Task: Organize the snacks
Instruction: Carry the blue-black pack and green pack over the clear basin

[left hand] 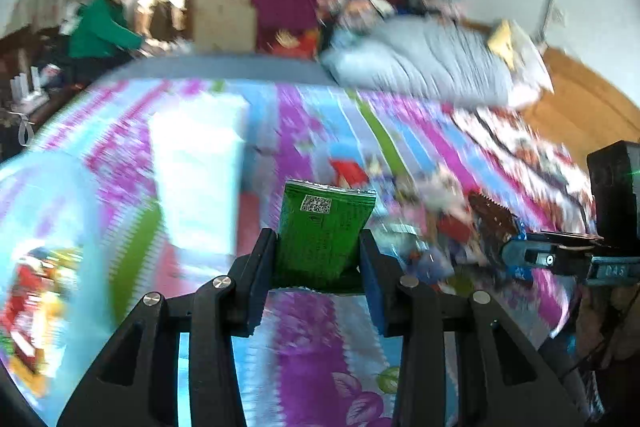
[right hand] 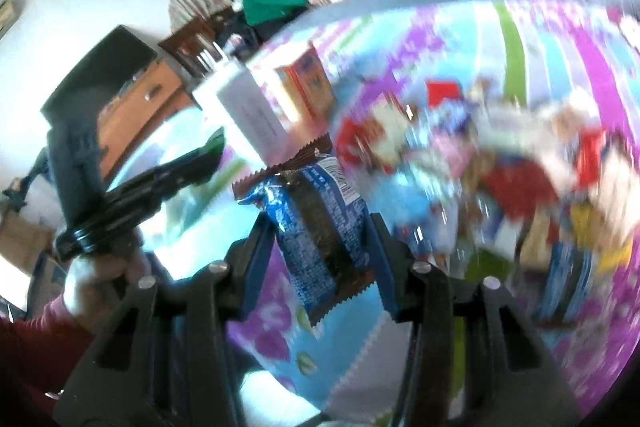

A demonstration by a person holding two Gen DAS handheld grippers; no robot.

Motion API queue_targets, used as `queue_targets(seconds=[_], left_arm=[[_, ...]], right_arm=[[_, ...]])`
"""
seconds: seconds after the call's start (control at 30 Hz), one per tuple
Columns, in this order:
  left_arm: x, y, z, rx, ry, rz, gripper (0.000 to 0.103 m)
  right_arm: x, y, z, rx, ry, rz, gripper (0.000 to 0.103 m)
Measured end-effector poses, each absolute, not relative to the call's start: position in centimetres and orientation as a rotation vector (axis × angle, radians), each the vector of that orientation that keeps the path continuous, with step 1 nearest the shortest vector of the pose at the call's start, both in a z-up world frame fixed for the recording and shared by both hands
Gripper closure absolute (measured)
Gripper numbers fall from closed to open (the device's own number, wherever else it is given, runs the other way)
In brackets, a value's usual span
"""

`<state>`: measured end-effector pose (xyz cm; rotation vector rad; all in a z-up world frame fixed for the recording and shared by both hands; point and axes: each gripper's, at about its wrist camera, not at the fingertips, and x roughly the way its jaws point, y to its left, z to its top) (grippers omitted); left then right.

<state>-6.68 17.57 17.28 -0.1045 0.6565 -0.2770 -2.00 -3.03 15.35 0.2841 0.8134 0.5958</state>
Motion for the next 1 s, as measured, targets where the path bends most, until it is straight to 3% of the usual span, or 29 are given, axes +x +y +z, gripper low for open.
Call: queue_targets(seconds=[0.4, 0.7, 1.0], left_arm=[[-11.8, 31.5, 24.7, -0.247, 0.469, 0.036, 0.061], [-14.7, 41.3, 22.2, -0.387, 0.484, 0.226, 0.061], [-14.9, 44.2, 18.3, -0.451, 0.554, 0.269, 0.061]], right_arm=[[0.4, 10.4, 24.5, 0.159, 0.672, 0.827, 0.055], [1.2, 24.9, 25.5, 0.058, 0.724, 1.027, 0.055], [2.4, 32.4, 22.1, -0.030, 0.854, 1.049, 0.055]])
